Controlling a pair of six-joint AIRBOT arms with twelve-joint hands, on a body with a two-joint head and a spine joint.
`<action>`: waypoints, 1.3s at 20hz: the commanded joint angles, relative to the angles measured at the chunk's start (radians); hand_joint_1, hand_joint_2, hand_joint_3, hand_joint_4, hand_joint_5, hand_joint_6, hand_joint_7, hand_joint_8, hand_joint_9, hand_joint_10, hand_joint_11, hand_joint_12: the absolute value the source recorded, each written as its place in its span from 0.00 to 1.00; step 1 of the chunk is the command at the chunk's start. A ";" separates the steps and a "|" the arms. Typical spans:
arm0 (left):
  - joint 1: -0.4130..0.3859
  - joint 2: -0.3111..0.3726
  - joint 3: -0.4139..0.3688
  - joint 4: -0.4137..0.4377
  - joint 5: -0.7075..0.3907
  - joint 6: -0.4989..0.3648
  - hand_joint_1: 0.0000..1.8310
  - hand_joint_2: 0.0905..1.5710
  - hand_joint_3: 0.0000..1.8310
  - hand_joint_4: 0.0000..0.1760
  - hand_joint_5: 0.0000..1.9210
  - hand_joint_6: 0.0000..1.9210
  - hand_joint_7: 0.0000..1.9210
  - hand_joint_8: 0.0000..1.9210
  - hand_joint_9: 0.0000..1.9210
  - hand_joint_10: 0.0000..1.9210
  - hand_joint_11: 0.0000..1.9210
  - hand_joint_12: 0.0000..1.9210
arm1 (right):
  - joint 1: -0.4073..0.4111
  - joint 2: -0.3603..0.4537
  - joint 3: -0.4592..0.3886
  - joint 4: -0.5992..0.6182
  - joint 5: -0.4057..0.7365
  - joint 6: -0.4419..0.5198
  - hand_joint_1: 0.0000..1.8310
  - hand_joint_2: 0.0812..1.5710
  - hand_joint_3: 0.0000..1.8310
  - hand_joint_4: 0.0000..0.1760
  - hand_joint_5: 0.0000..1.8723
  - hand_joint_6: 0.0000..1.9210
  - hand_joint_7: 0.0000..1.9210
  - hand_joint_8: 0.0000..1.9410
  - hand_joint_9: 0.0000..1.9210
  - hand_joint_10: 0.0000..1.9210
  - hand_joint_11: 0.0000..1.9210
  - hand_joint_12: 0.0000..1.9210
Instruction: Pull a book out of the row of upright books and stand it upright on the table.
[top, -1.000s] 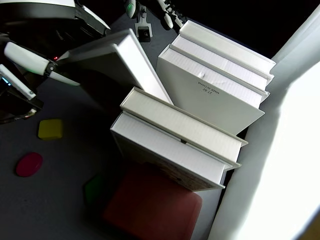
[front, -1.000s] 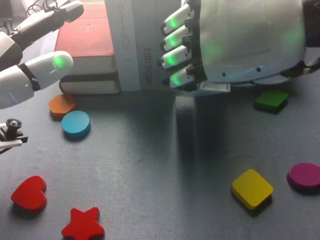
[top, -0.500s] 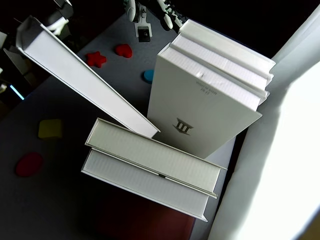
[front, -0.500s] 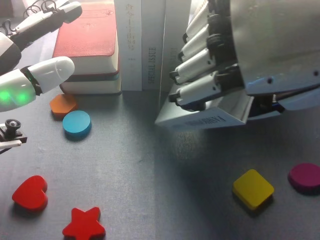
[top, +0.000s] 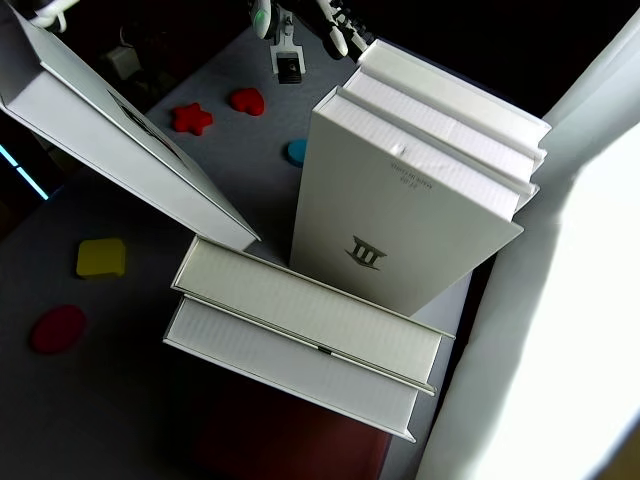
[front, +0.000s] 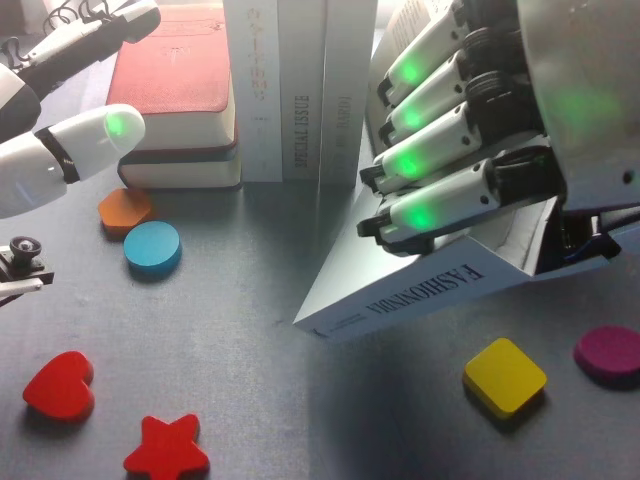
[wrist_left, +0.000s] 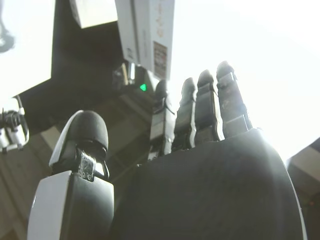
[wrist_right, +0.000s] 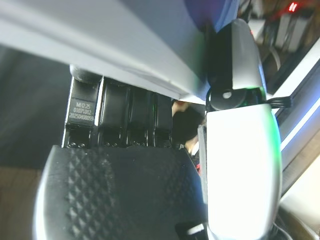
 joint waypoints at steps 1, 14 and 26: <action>-0.005 -0.004 0.007 -0.027 -0.125 -0.010 0.09 0.86 0.00 0.17 0.08 0.00 0.01 0.00 0.00 0.00 0.00 0.00 | 0.017 -0.001 0.004 0.087 -0.026 -0.004 0.61 0.78 0.00 0.00 0.41 0.71 0.50 0.94 0.51 0.95 0.49 1.00; -0.021 -0.041 0.049 -0.035 -0.099 -0.018 0.15 0.88 0.00 0.00 0.06 0.01 0.00 0.00 0.00 0.00 0.00 0.03 | 0.016 -0.205 0.311 0.041 -0.056 0.393 0.61 0.78 0.00 0.00 0.41 0.71 0.50 0.94 0.51 0.95 0.49 1.00; -0.055 -0.071 0.082 -0.029 -0.058 -0.018 0.18 0.87 0.00 0.28 0.10 0.00 0.03 0.00 0.00 0.00 0.00 0.16 | 0.039 -0.227 0.390 0.023 -0.056 0.505 0.61 0.78 0.00 0.00 0.41 0.71 0.50 0.94 0.51 0.95 0.49 1.00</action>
